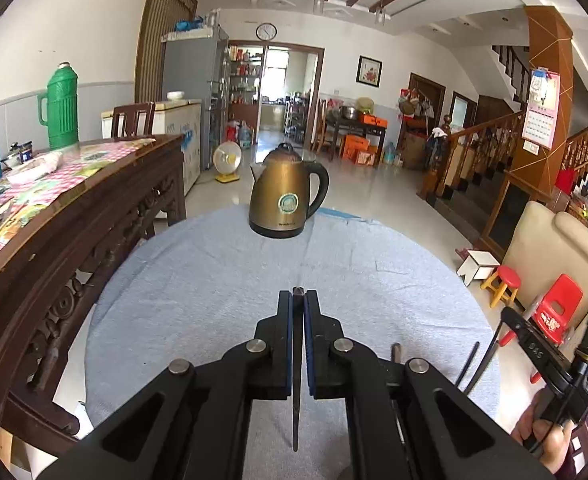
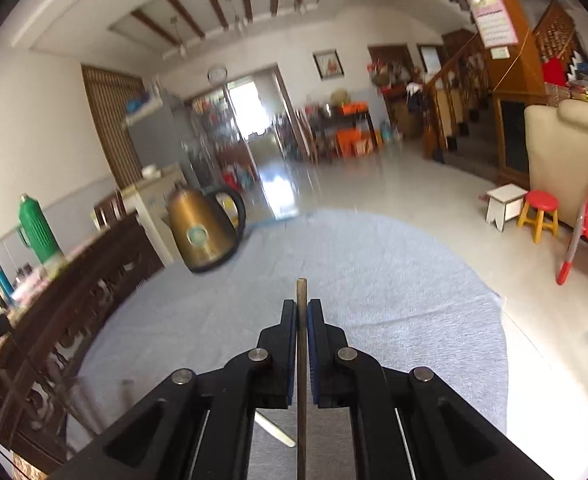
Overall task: Organize utensils
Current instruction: 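Lift both held chopsticks and carry them over the holder cup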
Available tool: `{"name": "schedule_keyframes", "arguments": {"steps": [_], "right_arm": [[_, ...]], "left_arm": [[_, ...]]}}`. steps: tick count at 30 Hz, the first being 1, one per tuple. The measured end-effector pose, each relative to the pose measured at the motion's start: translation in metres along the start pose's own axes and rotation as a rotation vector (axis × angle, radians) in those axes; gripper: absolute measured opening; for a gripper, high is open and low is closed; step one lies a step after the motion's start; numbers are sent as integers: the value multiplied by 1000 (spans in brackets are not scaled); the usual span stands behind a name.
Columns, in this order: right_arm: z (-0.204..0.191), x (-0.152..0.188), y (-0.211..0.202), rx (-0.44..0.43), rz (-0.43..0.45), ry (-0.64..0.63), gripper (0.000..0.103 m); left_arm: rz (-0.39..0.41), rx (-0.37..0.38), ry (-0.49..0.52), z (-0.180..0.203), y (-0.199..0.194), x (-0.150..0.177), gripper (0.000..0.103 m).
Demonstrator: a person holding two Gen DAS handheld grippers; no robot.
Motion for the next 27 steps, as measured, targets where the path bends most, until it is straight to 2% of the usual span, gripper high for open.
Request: {"name": "schedule_keyframes", "arguments": {"steps": [11, 27], "right_arm": [[-25, -25, -83, -32, 184, -10, 6], [-69, -47, -174, -137, 318, -53, 6]], "left_arm": [[69, -2, -19, 8, -49, -6, 5], [198, 56, -4, 32, -123, -26, 5]]}}
Point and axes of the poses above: each gripper's, at about its wrist camera, not at the fingertips, and y roughly the way its jaws point, z to its right, x to its underside, the point moved 9 cm from there along y, roughly the way its jaws point, and after that the axes turned 4 degrees about y, right-handed, at the moved point
